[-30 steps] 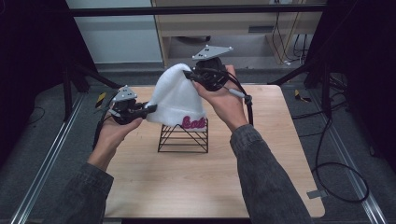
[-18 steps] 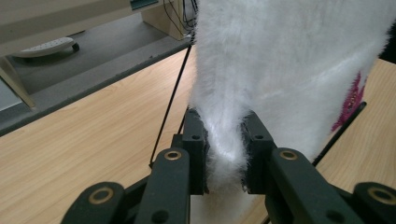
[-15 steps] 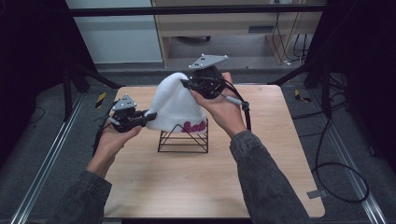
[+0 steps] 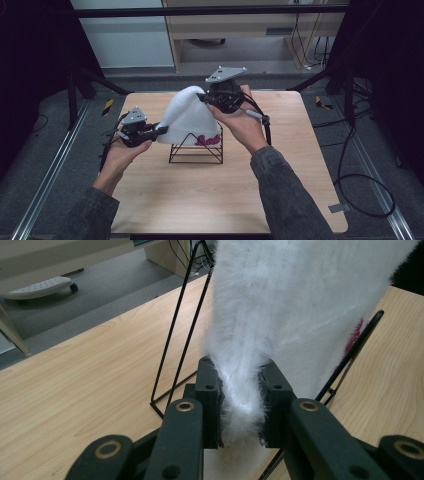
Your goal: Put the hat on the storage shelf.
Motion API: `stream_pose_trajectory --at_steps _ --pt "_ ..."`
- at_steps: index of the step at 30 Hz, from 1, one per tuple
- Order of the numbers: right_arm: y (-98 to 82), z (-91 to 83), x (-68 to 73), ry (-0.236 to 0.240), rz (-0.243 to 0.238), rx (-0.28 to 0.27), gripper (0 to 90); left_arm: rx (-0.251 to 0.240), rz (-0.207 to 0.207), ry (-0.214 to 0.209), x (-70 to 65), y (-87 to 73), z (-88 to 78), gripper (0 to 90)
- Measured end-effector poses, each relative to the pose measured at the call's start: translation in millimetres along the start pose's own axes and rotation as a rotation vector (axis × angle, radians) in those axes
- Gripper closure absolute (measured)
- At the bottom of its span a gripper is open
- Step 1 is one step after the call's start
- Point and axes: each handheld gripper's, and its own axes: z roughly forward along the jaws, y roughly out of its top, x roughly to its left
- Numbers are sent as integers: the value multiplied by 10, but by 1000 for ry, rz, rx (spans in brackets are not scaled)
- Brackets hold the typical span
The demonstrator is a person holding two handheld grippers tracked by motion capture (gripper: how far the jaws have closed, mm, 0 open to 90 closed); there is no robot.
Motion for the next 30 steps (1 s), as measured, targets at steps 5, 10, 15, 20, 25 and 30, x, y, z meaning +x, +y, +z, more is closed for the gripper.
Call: stream_pose_trajectory --at_steps 5,10,15,20,25,30 --pt "-97 17 26 15 11 10 824 11 1 -9 3 -79 22 751" --pt "-181 50 46 27 19 26 823 17 -8 -12 6 -164 56 751" --pt "-257 96 70 38 20 42 822 34 -14 -14 8 -247 94 751" --pt "-350 147 94 48 35 55 822 46 -22 -23 5 -326 152 751" --pt "-380 168 117 56 35 63 821 54 -27 -24 12 -377 175 751" --pt "-411 194 142 55 30 85 817 61 -34 -30 17 -435 213 751"
